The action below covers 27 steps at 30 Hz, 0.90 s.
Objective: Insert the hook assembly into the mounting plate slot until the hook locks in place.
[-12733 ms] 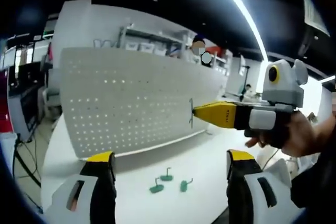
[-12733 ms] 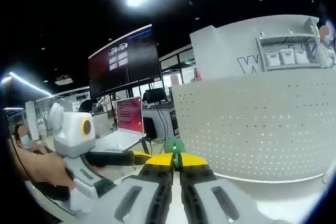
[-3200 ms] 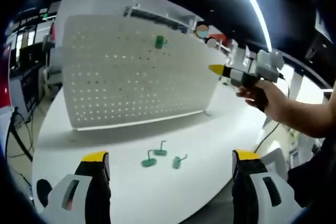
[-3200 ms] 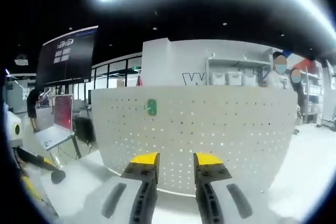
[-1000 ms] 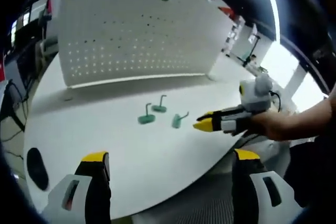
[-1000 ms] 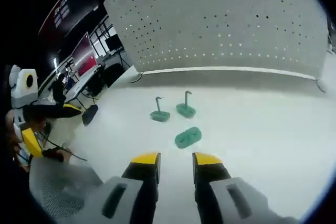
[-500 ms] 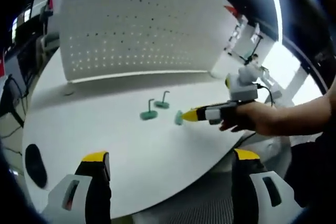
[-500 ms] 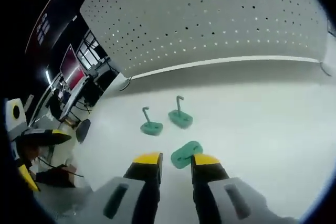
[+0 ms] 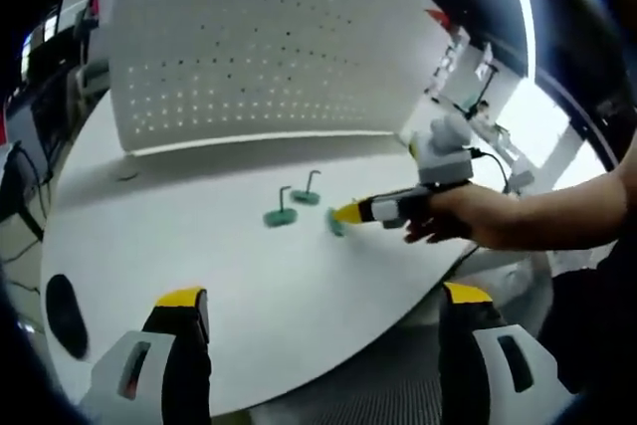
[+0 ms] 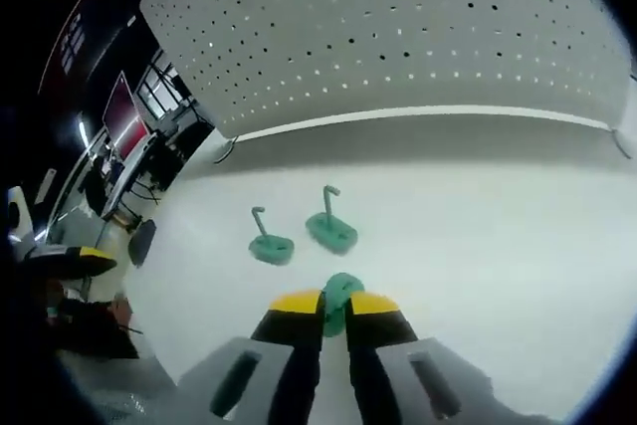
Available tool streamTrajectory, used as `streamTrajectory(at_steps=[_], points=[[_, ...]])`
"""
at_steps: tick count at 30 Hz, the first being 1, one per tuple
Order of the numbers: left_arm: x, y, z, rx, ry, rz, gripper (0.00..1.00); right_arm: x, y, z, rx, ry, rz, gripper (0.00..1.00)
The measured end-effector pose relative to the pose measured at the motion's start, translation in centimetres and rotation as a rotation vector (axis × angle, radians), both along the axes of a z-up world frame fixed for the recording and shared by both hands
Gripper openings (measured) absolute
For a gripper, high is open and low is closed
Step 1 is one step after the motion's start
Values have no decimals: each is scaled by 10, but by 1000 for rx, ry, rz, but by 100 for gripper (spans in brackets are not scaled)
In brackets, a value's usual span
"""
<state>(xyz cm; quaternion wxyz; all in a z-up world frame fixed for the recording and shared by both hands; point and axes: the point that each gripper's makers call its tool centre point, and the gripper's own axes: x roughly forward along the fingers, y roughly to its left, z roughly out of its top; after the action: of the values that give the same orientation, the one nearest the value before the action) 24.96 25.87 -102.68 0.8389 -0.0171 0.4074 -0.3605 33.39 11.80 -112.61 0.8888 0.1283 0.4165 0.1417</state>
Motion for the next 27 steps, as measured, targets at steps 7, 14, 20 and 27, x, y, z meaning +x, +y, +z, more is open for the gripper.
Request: streamTrajectory(at_steps=[7, 14, 20, 27], points=[[3, 0, 3, -3, -8, 0, 97, 1, -5, 2, -9, -3, -1, 1], [2, 0, 5, -7, -14, 1, 97, -1, -6, 8, 5, -13, -19, 1], [4, 1, 11, -11, -36, 8, 98, 3, -4, 27, 6, -67, -15, 0], [5, -1, 19, -12, -55, 3, 98, 4, 10, 60, 59, -136, 13, 0]])
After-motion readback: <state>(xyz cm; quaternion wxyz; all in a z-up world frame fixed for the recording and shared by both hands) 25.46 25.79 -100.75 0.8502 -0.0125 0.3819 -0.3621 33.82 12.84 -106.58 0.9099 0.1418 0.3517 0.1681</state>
